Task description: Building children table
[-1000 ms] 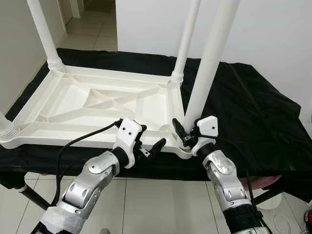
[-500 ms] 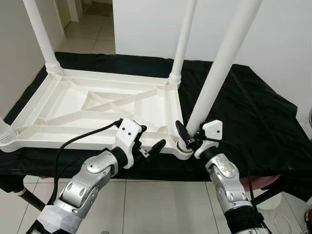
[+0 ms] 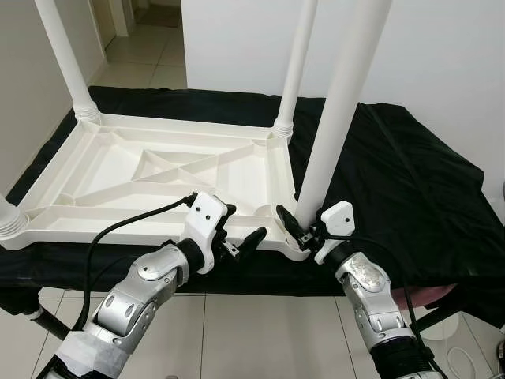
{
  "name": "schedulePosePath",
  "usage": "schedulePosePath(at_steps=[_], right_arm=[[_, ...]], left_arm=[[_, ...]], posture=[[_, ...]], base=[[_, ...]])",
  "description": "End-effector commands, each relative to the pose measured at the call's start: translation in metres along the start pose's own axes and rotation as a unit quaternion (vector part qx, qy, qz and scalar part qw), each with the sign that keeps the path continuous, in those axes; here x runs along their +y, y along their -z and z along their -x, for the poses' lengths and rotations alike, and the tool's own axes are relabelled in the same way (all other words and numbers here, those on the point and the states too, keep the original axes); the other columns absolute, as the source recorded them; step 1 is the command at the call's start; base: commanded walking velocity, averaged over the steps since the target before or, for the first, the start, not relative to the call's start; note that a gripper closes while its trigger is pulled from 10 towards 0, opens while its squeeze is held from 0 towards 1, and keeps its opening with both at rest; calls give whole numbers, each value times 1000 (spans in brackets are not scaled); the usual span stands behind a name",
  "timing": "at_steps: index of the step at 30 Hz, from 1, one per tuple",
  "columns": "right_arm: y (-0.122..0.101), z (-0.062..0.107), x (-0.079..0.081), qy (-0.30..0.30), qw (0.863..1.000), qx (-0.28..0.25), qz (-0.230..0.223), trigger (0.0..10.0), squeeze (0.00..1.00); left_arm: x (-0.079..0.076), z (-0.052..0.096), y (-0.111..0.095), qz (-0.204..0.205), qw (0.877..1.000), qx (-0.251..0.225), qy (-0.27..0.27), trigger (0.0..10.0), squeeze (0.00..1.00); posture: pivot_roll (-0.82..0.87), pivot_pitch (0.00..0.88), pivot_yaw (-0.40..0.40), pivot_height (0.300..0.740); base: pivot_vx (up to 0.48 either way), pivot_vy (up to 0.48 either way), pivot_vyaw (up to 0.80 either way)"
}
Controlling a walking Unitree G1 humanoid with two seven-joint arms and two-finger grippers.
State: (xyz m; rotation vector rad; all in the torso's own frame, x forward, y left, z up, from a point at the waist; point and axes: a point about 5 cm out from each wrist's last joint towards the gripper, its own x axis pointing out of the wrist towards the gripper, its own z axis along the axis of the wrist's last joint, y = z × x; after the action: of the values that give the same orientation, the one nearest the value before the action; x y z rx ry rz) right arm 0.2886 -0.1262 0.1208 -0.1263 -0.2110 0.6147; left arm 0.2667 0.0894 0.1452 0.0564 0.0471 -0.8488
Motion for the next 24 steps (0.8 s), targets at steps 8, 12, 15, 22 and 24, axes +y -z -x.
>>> schedulePosePath(at_steps=[8,12,15,22,24], right_arm=[[26,8,4,-37,997,54,-38,10000,0],[30,8,4,-48,996,62,-40,10000,0],[34,8,5,-51,995,71,-48,10000,0],[38,5,8,-44,992,80,-84,10000,0],[40,4,8,-40,991,89,-91,10000,0]], left_arm=[[-14,0,-6,-11,993,-4,114,10000,0],[-13,1,-8,-12,993,-5,115,10000,0],[-14,1,-8,-12,993,-5,114,10000,0],[-15,3,-8,-12,993,-4,114,10000,0],[-15,3,-8,-12,993,-4,113,10000,0]], posture=[[-20,0,-16,740],[-18,0,-16,740],[-15,0,-17,740],[-9,0,-21,740],[-7,0,-24,740]], base=[[0,0,0],[0,0,0],[0,0,0],[0,0,0],[0,0,0]])
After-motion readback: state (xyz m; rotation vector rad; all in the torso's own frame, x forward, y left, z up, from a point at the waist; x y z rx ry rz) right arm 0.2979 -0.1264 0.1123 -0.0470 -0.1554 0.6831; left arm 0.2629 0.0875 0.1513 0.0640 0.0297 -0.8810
